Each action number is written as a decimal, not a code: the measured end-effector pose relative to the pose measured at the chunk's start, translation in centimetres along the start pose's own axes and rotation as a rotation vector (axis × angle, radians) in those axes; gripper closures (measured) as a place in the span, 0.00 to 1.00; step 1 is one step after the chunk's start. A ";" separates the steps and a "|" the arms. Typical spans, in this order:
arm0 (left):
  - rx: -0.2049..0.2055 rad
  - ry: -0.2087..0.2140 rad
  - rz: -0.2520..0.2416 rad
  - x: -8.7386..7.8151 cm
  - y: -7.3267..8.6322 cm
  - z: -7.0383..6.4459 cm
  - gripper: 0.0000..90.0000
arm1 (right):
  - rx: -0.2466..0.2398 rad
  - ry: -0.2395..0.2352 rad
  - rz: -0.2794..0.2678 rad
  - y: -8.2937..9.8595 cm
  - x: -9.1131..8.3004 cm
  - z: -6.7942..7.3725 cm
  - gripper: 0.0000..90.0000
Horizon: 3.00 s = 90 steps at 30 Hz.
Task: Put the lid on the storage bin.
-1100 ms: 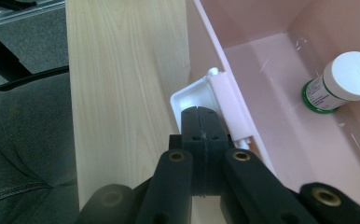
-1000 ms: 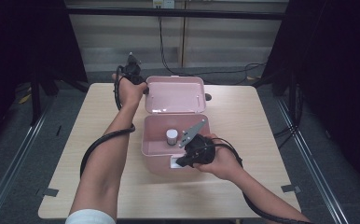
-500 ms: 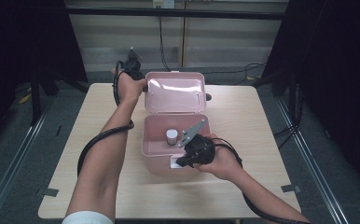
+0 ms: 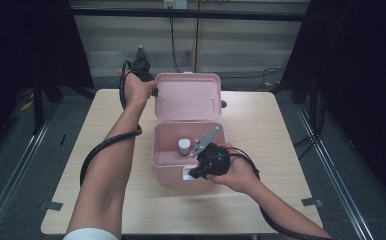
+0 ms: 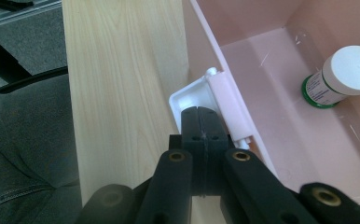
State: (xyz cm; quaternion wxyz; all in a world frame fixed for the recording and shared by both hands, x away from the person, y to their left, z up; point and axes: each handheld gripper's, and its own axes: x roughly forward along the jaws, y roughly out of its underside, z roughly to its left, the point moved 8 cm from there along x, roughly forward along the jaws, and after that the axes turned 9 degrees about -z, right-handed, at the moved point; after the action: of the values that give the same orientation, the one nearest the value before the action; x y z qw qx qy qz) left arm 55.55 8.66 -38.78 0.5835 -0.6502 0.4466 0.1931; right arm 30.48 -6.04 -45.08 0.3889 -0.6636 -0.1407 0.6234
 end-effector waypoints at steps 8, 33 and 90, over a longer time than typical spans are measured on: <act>0.016 0.001 0.022 -0.7 -0.2 -0.2 0.98 | 0.008 -0.003 -0.001 0.0 0.0 0.0 1.00; 0.043 0.000 0.046 -2.5 -0.2 -0.9 0.98 | 0.039 -0.011 0.006 -0.1 0.0 -0.1 1.00; 0.127 -0.014 0.108 -5.6 0.5 -1.8 0.98 | 0.044 0.012 0.029 -0.2 0.0 -0.2 1.00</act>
State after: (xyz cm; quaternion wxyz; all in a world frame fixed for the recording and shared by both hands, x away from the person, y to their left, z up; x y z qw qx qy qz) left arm 51.66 9.01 -34.32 0.6156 -0.5854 0.4881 0.2002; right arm 30.72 -5.91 -44.97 0.3953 -0.6605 -0.1149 0.6280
